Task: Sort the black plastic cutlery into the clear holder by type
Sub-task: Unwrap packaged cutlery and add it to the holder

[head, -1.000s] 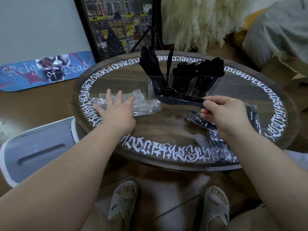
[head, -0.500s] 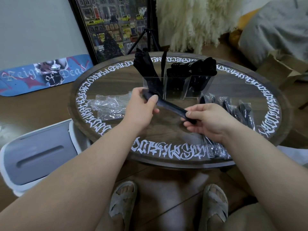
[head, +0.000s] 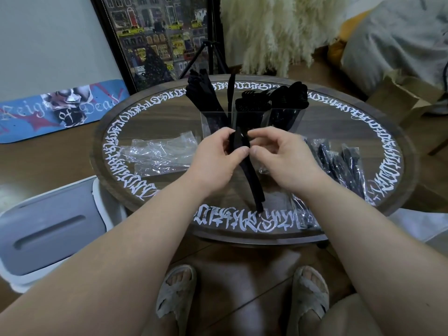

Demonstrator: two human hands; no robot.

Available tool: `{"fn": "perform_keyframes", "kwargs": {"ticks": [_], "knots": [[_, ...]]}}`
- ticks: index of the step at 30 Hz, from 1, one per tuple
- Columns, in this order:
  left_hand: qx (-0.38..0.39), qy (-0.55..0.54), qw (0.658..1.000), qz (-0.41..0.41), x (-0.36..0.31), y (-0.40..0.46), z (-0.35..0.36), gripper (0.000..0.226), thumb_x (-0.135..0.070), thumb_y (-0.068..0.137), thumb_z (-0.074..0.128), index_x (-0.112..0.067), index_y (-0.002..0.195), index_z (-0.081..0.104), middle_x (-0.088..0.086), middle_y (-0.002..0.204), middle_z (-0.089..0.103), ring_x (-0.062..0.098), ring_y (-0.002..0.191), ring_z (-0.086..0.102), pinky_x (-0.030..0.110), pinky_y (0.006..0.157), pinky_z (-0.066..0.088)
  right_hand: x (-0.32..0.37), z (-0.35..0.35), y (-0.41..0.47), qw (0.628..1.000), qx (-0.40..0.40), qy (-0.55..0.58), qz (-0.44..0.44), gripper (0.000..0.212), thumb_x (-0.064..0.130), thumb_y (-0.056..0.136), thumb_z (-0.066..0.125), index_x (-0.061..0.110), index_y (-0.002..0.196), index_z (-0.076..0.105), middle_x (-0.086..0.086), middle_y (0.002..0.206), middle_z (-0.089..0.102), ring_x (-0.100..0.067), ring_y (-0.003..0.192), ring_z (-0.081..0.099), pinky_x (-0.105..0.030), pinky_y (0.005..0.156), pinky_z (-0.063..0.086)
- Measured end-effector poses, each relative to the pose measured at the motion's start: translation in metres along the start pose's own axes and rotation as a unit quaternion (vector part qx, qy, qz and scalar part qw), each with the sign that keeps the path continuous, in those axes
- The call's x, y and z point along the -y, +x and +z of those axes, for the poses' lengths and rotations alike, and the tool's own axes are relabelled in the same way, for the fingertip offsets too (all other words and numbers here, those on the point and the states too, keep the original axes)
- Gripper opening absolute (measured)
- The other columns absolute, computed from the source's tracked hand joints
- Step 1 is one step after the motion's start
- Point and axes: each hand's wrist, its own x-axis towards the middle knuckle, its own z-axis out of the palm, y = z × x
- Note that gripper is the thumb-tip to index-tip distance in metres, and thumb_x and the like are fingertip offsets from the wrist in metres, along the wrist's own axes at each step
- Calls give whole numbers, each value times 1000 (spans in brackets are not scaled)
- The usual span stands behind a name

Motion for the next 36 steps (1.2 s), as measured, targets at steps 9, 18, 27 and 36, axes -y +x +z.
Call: {"fn": "perform_keyframes", "kwargs": {"ticks": [9, 18, 27, 36], "knots": [[61, 98, 993, 29, -4, -6, -3, 20, -10, 96, 50, -20, 109, 61, -5, 105, 66, 12, 103, 59, 28, 92, 45, 2, 5, 1, 995, -41, -75, -49, 13, 15, 83, 70, 28, 80, 67, 16, 70, 62, 0, 63, 55, -14, 64, 46], [51, 79, 995, 40, -9, -15, -11, 34, -6, 97, 46, -25, 122, 61, -12, 107, 67, 2, 106, 58, 6, 89, 40, 5, 9, -2, 983, -96, -136, -81, 6, 18, 88, 64, 19, 90, 70, 7, 78, 65, -13, 73, 59, -33, 73, 50], [-140, 145, 977, 67, -34, -20, -40, 23, -13, 94, 52, -24, 111, 65, -5, 99, 64, 0, 79, 56, 14, 74, 43, 16, -14, -11, 966, -239, -53, -78, 20, 9, 91, 58, 18, 105, 70, 14, 85, 66, -2, 78, 61, -18, 80, 48], [-226, 240, 929, 171, -91, 43, -91, 20, -18, 92, 48, -10, 98, 65, 2, 87, 67, 23, 82, 60, 37, 75, 47, 44, -40, 6, 962, -253, -54, -86, 14, 11, 89, 61, 24, 92, 64, 22, 72, 59, -4, 69, 58, -11, 71, 44]]}}
